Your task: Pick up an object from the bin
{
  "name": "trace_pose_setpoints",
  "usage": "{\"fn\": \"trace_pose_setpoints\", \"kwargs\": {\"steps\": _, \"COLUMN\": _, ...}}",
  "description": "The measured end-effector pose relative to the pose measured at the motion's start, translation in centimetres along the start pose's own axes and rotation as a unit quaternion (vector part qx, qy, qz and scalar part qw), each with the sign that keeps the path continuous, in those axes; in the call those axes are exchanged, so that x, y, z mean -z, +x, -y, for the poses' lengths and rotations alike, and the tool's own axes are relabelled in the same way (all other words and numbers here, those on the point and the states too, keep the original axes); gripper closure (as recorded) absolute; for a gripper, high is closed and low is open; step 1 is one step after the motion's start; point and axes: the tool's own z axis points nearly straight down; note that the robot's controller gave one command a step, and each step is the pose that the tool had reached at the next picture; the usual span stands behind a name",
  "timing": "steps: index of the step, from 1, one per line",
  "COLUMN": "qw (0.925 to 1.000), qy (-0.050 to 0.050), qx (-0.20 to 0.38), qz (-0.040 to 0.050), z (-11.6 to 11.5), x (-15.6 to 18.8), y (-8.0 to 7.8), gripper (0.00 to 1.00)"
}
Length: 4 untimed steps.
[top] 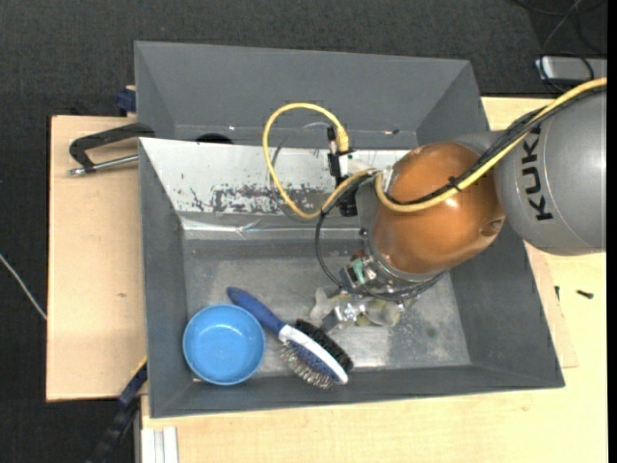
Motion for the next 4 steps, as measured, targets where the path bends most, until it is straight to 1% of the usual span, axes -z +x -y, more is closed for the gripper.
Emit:
{"fn": "trace_pose_setpoints", "kwargs": {"steps": 1, "qw": 1.0, "qy": 0.002, "qx": 0.001, "qz": -0.0021, "z": 0.6, "x": -4.1, "y": -2.5, "gripper": 0.0}}
{"fn": "trace_pose_setpoints", "kwargs": {"steps": 2, "qw": 0.9812, "qy": -0.002, "qx": 0.193, "qz": -0.0001, "z": 2.6, "x": -4.1, "y": -3.2, "gripper": 0.0}}
{"fn": "trace_pose_setpoints", "kwargs": {"steps": 3, "qw": 0.9103, "qy": -0.009, "qx": 0.414, "qz": 0.0037, "z": 2.8, "x": -0.5, "y": 4.6, "gripper": 0.0}}
{"fn": "trace_pose_setpoints", "kwargs": {"steps": 4, "qw": 0.8901, "qy": -0.007, "qx": 0.456, "qz": 0.0068, "z": 7.4, "x": -0.1, "y": 10.8, "gripper": 0.0}}
